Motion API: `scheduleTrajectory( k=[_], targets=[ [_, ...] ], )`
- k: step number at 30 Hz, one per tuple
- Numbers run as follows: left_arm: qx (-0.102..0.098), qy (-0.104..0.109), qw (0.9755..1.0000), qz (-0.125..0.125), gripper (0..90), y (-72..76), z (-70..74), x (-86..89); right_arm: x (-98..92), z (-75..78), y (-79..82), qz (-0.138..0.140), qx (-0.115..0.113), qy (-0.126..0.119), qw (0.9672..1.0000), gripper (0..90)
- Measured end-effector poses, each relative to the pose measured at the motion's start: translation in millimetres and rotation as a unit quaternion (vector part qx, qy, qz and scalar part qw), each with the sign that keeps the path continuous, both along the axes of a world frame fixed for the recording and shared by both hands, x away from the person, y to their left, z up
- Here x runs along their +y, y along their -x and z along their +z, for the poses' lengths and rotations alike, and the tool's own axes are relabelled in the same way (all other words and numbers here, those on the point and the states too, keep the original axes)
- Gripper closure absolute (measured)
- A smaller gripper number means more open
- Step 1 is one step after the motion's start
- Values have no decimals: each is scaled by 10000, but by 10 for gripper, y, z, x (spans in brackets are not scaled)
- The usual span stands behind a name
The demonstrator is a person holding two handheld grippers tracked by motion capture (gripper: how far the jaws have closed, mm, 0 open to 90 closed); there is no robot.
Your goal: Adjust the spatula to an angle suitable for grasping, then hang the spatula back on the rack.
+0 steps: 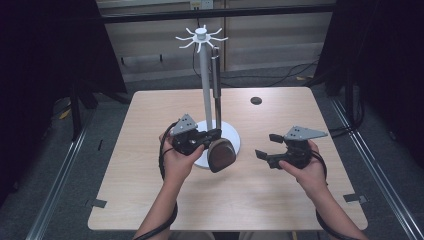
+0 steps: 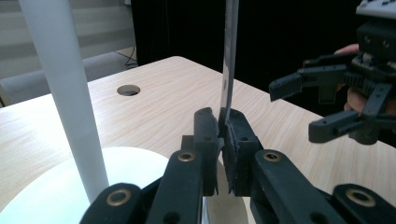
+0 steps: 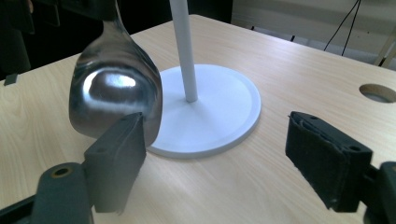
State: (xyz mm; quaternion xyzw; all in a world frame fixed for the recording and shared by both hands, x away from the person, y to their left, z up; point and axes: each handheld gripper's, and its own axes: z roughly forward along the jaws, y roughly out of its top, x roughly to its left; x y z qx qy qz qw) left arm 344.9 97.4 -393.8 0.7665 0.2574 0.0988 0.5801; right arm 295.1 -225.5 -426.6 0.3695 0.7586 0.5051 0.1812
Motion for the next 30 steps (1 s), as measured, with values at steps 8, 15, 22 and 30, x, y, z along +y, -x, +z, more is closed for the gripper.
scheduleTrajectory(
  k=[8, 15, 22, 30],
  targets=[
    [-9, 6, 10000, 37, 846, -8, -3, 4, -34, -55, 24, -34, 43, 120, 9999, 165],
    [59, 100, 9999, 50, 838, -16, -8, 15, -52, -70, 34, -28, 68, 139, 9999, 158],
    [102, 100, 9998, 110, 826, -43, -18, 30, -122, -88, 44, -133, 103, 149, 9997, 155],
    [148, 189, 9996, 136, 798, -70, -13, 68, -140, -98, 47, -136, 106, 153, 9997, 155]
  ],
)
